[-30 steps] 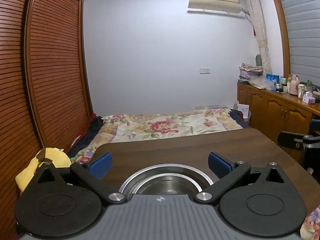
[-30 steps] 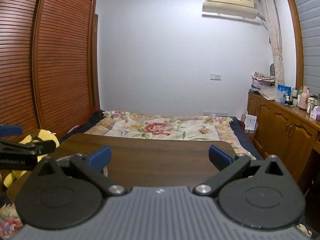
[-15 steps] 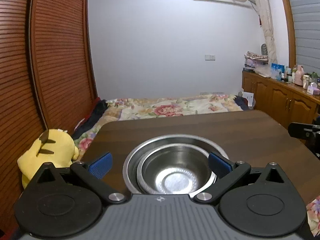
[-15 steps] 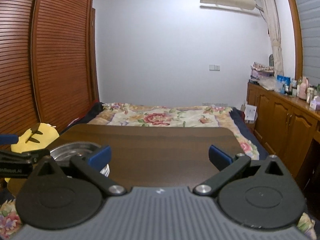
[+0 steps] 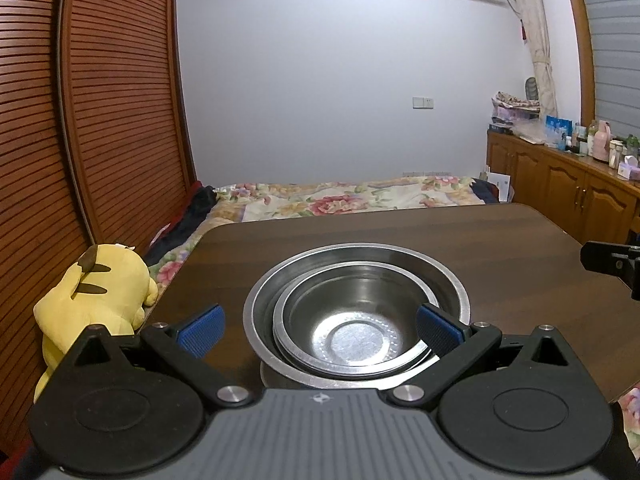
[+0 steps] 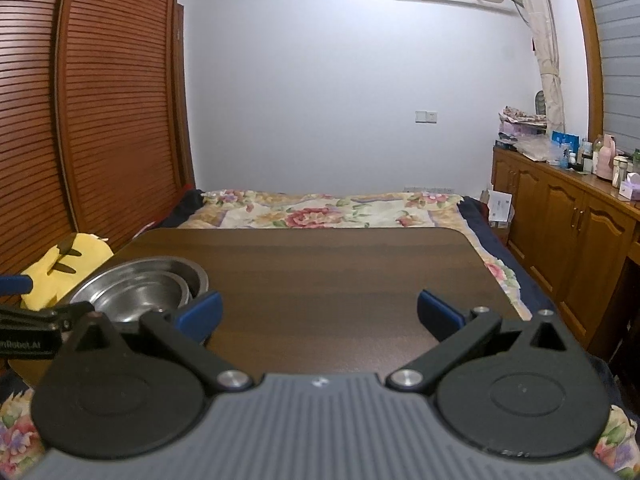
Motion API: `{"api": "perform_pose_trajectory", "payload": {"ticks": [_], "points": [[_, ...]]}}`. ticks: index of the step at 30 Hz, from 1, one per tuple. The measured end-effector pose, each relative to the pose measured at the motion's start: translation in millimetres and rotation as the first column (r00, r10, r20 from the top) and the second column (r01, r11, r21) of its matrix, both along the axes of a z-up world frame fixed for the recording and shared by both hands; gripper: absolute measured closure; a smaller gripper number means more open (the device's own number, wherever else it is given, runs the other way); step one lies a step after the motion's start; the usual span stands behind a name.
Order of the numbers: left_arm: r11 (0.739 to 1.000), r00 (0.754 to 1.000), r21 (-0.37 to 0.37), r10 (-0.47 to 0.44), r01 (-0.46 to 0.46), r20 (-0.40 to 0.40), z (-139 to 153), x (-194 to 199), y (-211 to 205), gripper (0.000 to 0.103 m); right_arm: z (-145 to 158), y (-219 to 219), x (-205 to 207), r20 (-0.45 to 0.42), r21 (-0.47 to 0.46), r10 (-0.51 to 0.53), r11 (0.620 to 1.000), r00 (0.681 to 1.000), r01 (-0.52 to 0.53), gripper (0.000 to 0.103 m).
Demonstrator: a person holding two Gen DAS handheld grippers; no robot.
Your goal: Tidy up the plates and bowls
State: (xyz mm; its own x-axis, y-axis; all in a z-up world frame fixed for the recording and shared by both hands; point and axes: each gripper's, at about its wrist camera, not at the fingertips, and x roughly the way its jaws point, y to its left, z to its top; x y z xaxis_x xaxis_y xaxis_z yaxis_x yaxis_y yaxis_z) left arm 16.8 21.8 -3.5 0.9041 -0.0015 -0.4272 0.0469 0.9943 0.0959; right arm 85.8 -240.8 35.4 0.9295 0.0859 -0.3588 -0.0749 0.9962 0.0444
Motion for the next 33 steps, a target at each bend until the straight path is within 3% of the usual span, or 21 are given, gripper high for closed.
{"api": "perform_pose_trajectory", "payload": {"ticks": [19, 33], "points": [[1.000, 1.000, -0.012, -0.007, 0.007, 0.001, -32.4, -12.9, -9.1, 0.000, -30.2, 6.2, -0.7, -0.023, -0.006, -0.003, 1.000, 1.000, 0.003, 0.000], [1.000, 1.000, -0.003, -0.010, 0.010, 0.015, -28.9, -19.0, -11.2, 0.000, -31.5, 4.8, -2.5, -0.029, 0.003, 0.007, 1.000, 1.000, -0.007, 0.000]]}}
